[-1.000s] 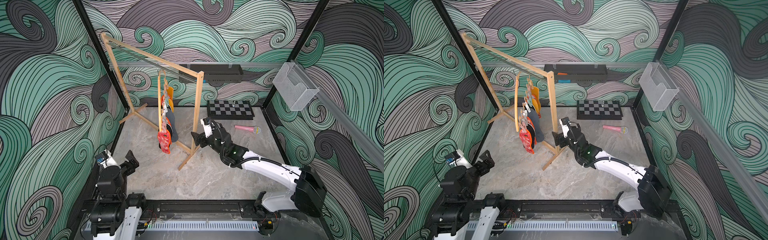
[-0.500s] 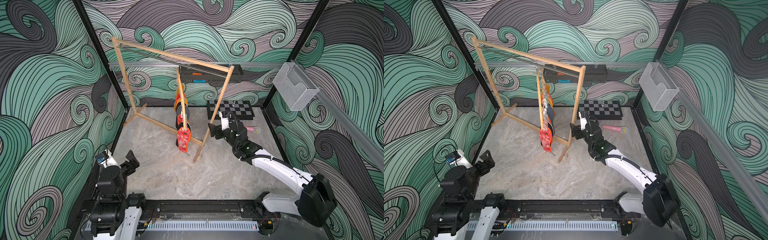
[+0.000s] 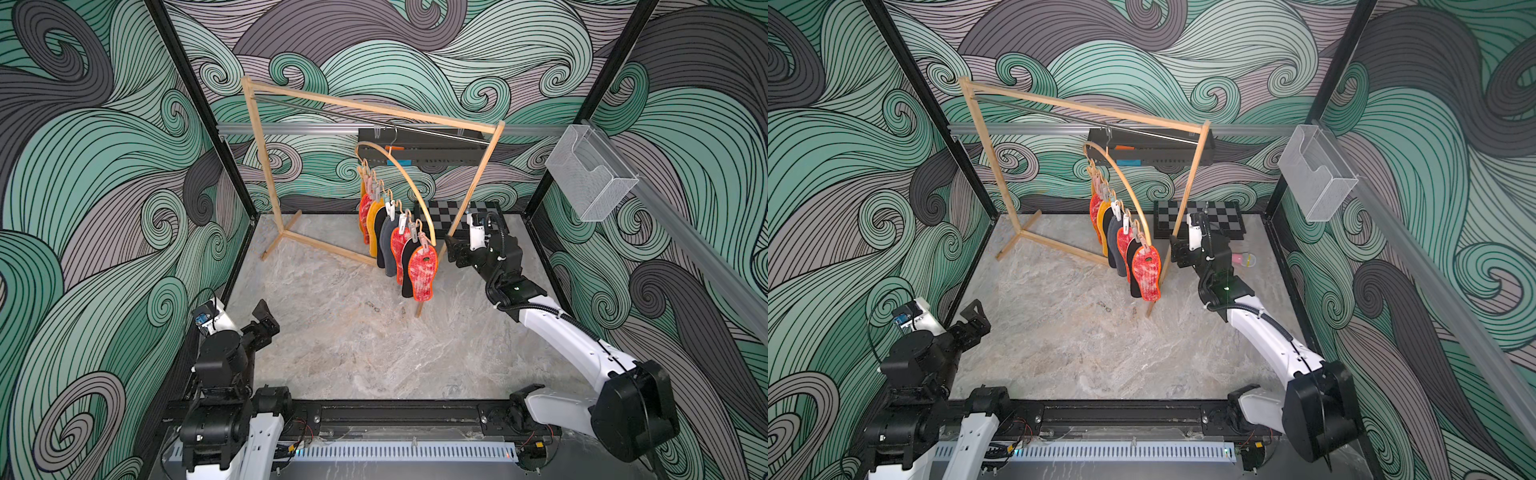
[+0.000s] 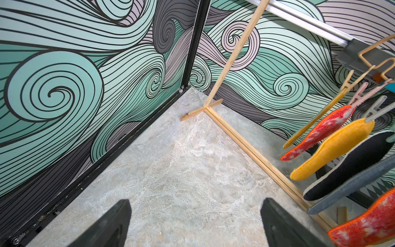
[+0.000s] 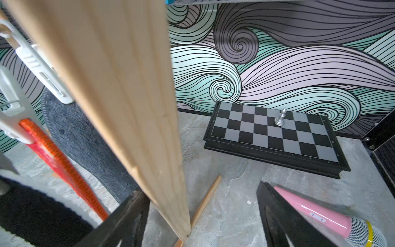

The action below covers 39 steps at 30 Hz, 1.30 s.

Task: Take the shoe insoles off the hanger
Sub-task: Adjust the clothesline at the center of the board.

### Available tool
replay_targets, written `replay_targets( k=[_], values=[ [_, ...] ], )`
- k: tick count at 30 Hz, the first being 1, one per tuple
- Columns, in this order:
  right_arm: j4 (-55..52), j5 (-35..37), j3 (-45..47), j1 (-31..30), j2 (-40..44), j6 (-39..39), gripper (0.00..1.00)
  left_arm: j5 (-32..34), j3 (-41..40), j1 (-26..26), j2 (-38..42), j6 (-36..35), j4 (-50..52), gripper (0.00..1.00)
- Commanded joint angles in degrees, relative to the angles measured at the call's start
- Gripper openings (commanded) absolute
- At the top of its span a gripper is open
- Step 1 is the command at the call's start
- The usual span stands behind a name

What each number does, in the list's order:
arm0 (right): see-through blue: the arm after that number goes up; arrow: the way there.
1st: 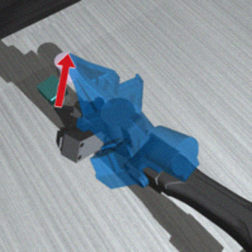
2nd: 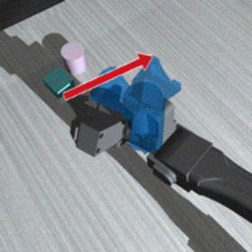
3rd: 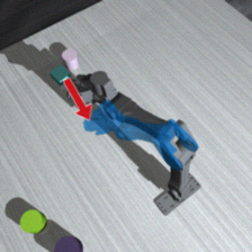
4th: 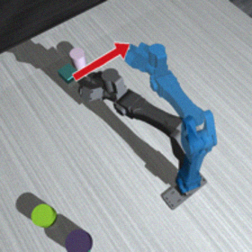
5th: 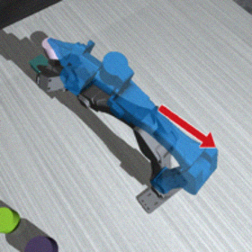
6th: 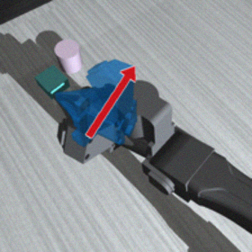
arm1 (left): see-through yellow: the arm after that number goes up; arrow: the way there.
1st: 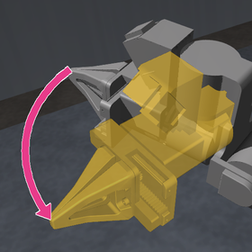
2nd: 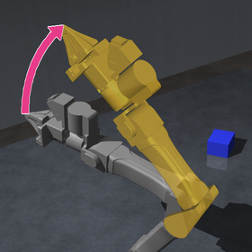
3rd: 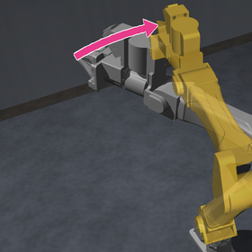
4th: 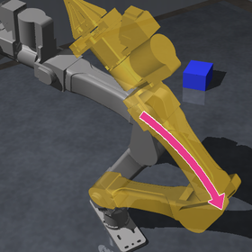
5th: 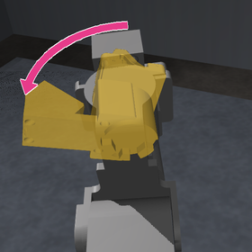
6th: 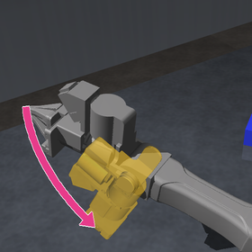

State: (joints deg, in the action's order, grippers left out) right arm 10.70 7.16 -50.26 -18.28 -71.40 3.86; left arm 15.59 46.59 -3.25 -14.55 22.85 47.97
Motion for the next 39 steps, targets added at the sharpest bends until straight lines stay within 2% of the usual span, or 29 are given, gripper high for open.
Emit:
replay_targets(
  k=[1, 7, 27, 35, 39],
  values=[
    [1.42, -1.18, -0.87, 2.7, 0.56, -3.57, 0.79, -0.79, -0.19, -0.31, -0.6, -0.99, -1.16, 0.96],
    [2.57, -4.49, -2.14, 7.9, -1.92, -4.17, 0.79, -1.19, -0.29, -0.36, -0.64, -1.05, -1.29, 0.96],
    [3.14, -16.68, -12.15, 16.85, -11.94, -4.34, 0.81, -2.67, -0.42, -0.36, -1.8, -1.31, -1.64, 0.96],
    [0.9, -23.58, -10.2, 17.23, -8.46, -1.84, 0.84, -3.2, -0.46, -0.36, -2.04, -1.35, -1.78, 0.96],
    [-2.16, -23.95, -7.86, 17.06, -3.99, 0.79, 0.86, -3.78, -0.4, -0.35, -2.16, -1.49, -1.9, 0.96]
  ],
)
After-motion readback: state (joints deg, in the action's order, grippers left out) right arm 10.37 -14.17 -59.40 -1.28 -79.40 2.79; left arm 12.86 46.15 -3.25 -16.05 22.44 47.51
